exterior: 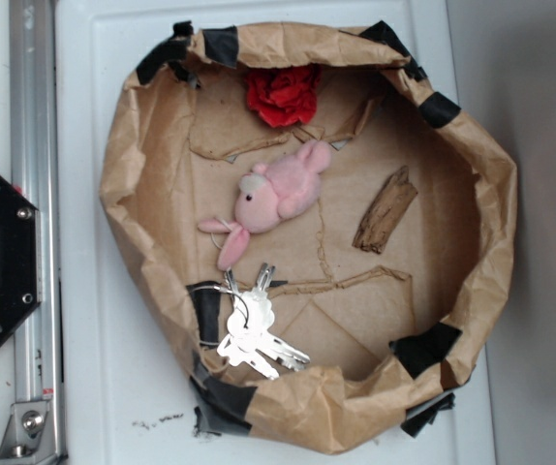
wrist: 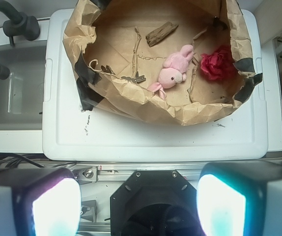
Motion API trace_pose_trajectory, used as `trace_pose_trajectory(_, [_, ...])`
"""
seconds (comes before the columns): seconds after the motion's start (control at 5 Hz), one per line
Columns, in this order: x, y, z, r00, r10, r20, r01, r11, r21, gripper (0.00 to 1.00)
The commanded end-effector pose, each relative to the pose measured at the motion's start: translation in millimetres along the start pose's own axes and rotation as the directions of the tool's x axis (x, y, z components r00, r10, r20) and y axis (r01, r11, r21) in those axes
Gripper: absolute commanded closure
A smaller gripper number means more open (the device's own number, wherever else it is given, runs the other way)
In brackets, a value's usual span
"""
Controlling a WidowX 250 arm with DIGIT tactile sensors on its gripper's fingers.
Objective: Grab the wood chip.
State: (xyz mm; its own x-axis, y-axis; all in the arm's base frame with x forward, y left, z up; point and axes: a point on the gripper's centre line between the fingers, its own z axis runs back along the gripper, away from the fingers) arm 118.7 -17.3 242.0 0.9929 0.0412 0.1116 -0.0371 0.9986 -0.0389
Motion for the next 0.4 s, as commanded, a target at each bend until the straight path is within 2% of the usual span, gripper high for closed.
trace_pose_trajectory(0.0, [94, -5, -68, 0.971, 0.216, 0.099, -0.225, 0.97, 0.094, 0.0])
trace_pose_trajectory(0.2, [124, 2, -102, 0.931, 0.331, 0.156, -0.342, 0.938, 0.051, 0.0])
